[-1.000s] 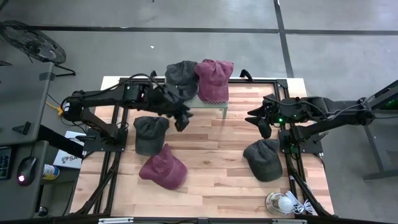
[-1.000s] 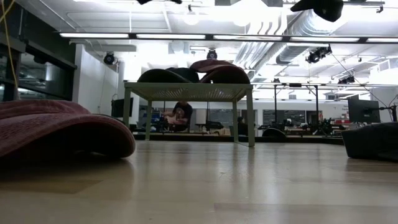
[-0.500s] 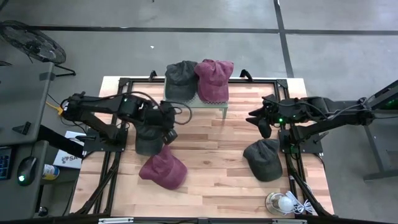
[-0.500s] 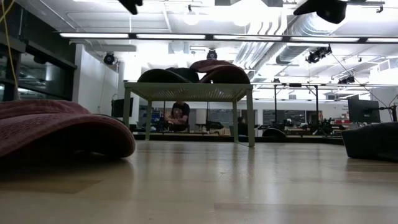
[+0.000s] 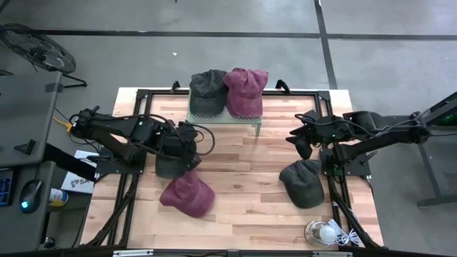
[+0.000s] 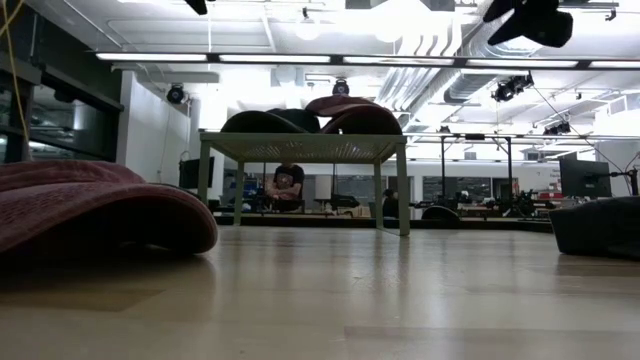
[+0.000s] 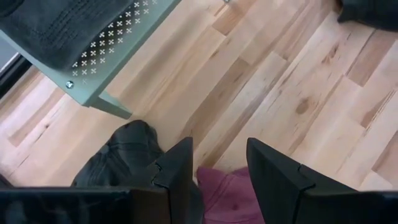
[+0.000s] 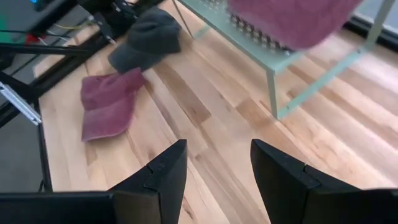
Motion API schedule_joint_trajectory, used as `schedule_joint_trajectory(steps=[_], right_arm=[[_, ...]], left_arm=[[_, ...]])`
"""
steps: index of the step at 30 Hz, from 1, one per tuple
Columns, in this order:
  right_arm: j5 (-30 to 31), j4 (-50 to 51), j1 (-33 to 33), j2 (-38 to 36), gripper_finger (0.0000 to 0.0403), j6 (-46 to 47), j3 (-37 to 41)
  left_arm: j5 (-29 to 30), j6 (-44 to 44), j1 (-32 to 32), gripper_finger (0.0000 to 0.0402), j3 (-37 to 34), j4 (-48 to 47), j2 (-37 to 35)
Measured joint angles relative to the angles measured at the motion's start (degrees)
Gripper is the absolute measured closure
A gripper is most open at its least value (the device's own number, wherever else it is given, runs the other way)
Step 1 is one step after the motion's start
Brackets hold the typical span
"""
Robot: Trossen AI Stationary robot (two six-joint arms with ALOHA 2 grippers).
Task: Pick & Place hat
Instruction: Stack the right black cap on top of the black cap on the shelf
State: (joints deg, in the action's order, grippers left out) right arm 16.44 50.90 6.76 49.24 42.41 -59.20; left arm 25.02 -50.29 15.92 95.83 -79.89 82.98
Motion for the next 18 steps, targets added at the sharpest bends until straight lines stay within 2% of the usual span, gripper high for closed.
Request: schedule_joint_trajectory(steps=[4, 9, 18], right_arm=[[-3.05, 1.97, 0.00, 1.33, 0.0233, 3.42, 0.00], [-10.56, 4.30, 0.38, 3.72, 0.0233, 7.86, 0.00], [-16.07, 10.41, 7.18, 10.04, 0.0233, 20.29, 0.00]], left_arm=[[1.29, -0.64, 0.00, 0.0255, 0.00, 1.11, 0.00], [2.85, 0.85, -0.13, 0.0255, 0.00, 4.17, 0.00], [3.21, 4.86, -0.13, 0.0255, 0.00, 7.75, 0.00]])
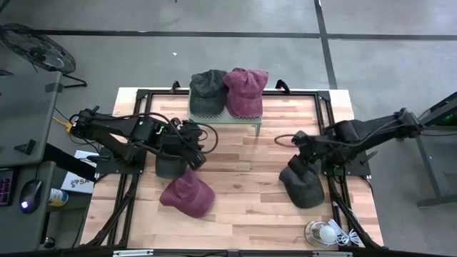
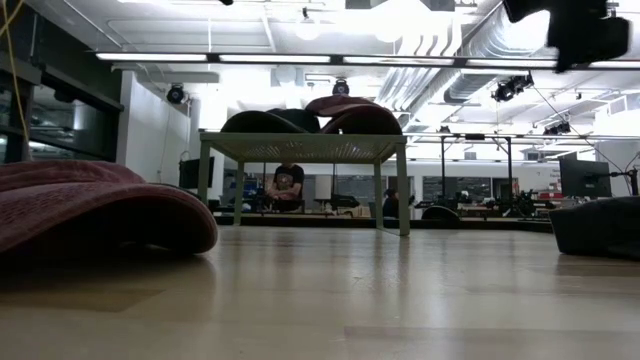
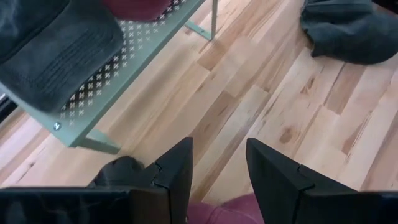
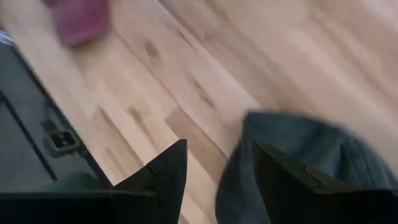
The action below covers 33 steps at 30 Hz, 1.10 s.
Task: Pick & Place hat
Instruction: Stack the right black cap on top of the black cap on the shelf
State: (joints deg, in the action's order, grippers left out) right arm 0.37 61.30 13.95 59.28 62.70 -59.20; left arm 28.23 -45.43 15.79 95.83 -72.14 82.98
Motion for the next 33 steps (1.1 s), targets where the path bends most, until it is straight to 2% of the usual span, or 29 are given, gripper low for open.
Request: schedule_joint_trajectory(steps=[8, 13, 18, 25, 28, 33], right_arm=[[1.07, 12.79, 5.41, 5.69, 0.0233, 18.01, 0.00], [1.79, 17.70, 8.70, 9.27, 0.0233, 24.55, 0.03], [2.22, 16.69, 9.24, 11.33, 0.0230, 27.52, 0.04], [1.89, 16.50, 9.74, 14.32, 0.0205, 31.24, 0.64], [-1.12, 13.04, 9.74, 14.31, 0.0195, 32.46, 4.87], [-1.76, 8.13, 10.11, 14.14, 0.0184, 33.85, 10.78]], left_arm=[[-0.18, 3.44, 0.00, 0.0255, 0.00, 2.78, 0.00], [-0.14, 6.04, -0.02, 0.0255, 0.00, 3.38, 0.02], [0.02, 8.89, -0.04, 0.0255, 0.00, 3.40, 0.02], [1.93, 13.35, -0.04, 0.0255, 0.00, 3.71, 0.02], [2.43, 15.78, -0.09, 0.0255, 0.00, 3.71, 0.02], [2.32, 17.26, -1.31, 0.0255, 0.00, 3.41, 0.04]])
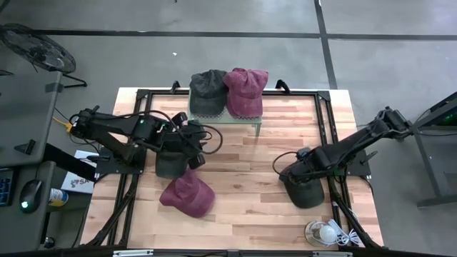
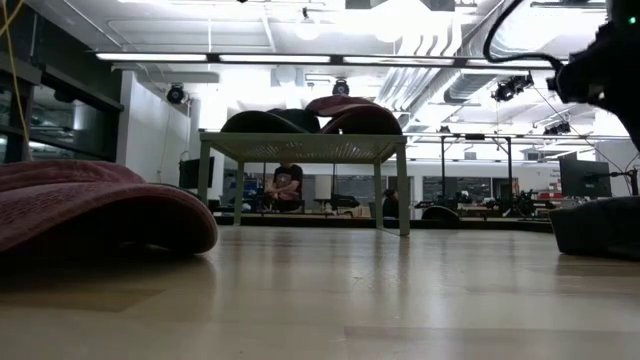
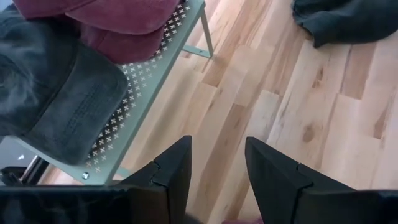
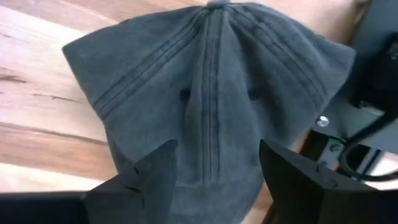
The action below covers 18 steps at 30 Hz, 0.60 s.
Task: Pick & Place hat
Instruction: Stack the right black cap on top of the black cap on the shelf
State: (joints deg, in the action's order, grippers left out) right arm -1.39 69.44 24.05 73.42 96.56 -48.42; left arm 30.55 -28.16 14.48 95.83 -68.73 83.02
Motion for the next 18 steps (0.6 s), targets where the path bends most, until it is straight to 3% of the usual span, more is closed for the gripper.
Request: schedule_joint_trajectory(steps=[6, 13, 18], right_arm=[[-3.48, -9.77, 0.04, -0.01, 0.0182, 0.67, 6.84], [-3.47, -17.50, 0.35, -0.01, 0.0183, 4.04, 12.71], [-3.47, -22.01, 0.35, -0.01, 0.0210, 5.61, 15.37]], left_arm=[[-1.26, 2.12, -1.44, 0.0255, 0.00, -0.01, 0.00], [-1.90, 3.04, -1.94, 0.0255, 0.00, -0.02, 0.00], [-3.01, 3.01, -2.60, 0.0255, 0.00, -0.04, 0.00]])
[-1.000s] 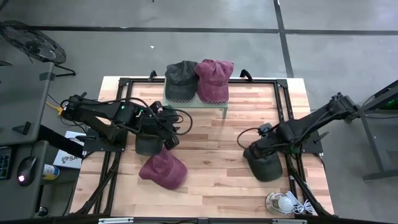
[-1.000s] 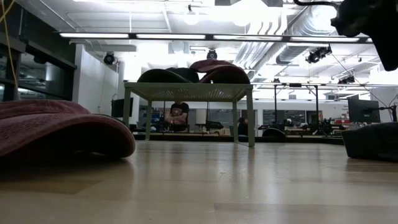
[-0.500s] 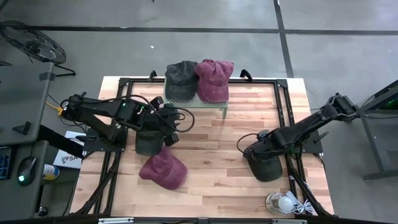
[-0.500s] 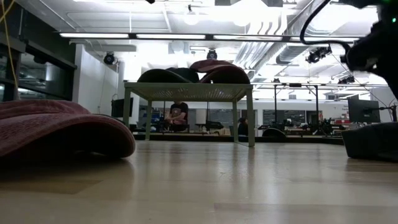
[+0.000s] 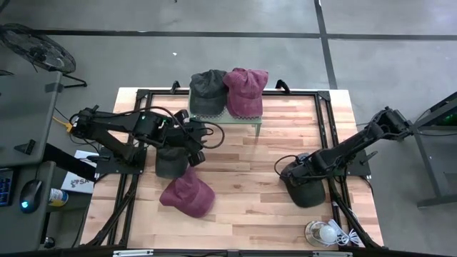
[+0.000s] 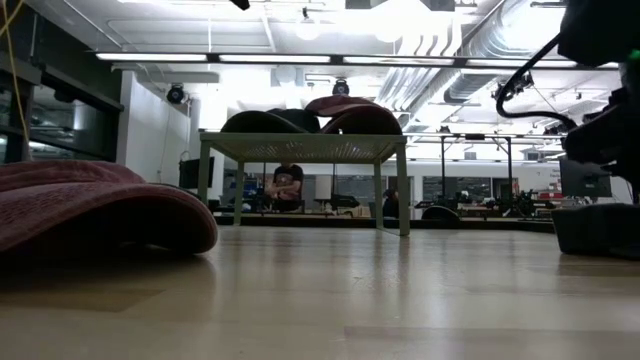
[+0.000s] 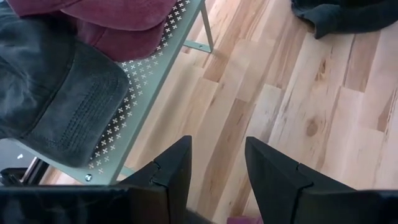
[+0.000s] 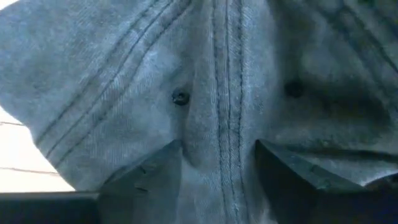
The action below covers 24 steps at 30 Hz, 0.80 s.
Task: Pick & Place hat
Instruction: Stack the right black cap on top of the black cap on the shelf
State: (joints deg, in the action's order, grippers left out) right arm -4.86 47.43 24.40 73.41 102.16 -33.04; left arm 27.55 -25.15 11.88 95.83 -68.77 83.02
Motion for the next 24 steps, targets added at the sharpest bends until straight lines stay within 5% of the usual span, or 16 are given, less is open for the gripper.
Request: schedule_joint_trajectory(steps=[11, 24], right_arm=[[0.87, -3.98, 0.02, -0.17, 0.0384, -0.41, 3.67], [7.64, 0.19, 0.01, -2.40, 0.0397, -4.62, -3.17]], left_arm=[[0.03, -0.13, 0.00, 0.0255, 0.00, 0.00, 0.00], [0.01, -0.15, 0.02, 0.0255, 0.00, 0.00, 0.00]])
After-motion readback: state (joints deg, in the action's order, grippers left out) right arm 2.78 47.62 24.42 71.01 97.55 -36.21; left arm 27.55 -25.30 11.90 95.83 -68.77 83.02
